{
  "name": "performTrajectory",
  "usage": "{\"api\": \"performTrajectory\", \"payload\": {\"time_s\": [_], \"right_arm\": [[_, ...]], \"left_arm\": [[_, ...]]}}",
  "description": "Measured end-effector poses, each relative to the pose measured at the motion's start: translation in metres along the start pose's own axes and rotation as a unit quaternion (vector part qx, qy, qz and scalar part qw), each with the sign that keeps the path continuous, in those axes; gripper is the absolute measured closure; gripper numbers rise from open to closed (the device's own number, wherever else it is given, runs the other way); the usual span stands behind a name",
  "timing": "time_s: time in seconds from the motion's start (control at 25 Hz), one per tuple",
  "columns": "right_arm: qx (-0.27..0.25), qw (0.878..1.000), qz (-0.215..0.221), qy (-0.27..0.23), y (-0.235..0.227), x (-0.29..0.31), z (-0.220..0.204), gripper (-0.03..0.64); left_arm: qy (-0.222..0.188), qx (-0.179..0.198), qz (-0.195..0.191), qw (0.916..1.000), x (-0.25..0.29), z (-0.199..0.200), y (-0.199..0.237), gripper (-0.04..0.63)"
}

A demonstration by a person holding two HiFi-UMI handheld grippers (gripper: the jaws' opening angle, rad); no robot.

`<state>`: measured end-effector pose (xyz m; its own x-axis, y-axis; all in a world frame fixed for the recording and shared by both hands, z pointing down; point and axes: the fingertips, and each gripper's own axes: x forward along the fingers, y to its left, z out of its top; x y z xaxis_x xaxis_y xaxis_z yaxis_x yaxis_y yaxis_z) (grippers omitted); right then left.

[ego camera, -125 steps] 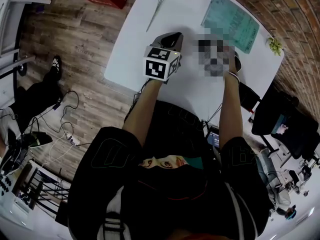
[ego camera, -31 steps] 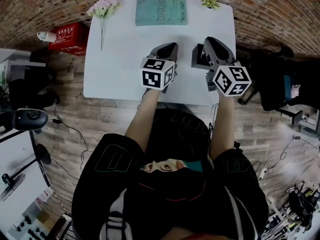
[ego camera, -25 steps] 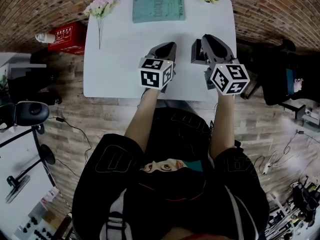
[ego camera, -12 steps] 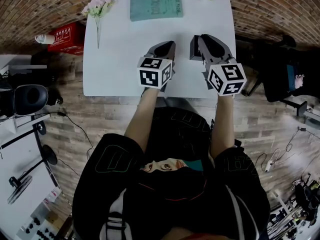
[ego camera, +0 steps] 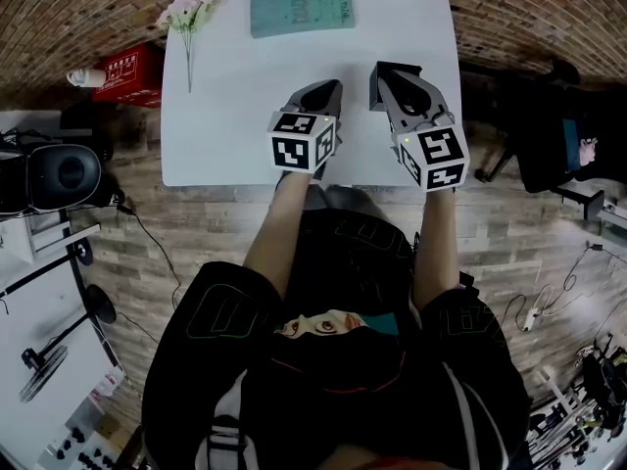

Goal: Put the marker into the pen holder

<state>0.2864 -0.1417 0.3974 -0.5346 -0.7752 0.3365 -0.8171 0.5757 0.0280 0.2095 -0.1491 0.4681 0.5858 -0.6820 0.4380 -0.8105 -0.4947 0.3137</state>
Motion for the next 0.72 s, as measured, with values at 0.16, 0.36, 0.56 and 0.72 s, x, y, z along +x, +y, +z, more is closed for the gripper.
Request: {"api": "performTrajectory", "payload": {"time_s": [0.16, 0.36, 0.56, 0.72], "right_arm": [[-0.019, 1.000, -0.003, 0.022, 0.004, -0.002, -0.010, 0.551], [-0.029, 0.999, -0.008, 0.046, 0.005, -0.004, -0.022, 0.551], [-0.028, 0.998, -0.011, 0.062, 0.009, -0.005, -0.032, 0.551], [-0.030, 0.997, -0.010, 0.076, 0.012, -0.004, -0.042, 0.551]], "left_arm": [[0.005, -0.002, 0.000, 1.0000, -0.002, -0.006, -0.002, 0.592], [0.011, -0.003, 0.001, 0.9999, -0.003, -0.012, -0.003, 0.592], [0.020, -0.003, 0.001, 0.9998, -0.004, -0.021, -0.004, 0.592], [0.028, -0.004, 0.002, 0.9996, -0.004, -0.026, -0.004, 0.592]]}}
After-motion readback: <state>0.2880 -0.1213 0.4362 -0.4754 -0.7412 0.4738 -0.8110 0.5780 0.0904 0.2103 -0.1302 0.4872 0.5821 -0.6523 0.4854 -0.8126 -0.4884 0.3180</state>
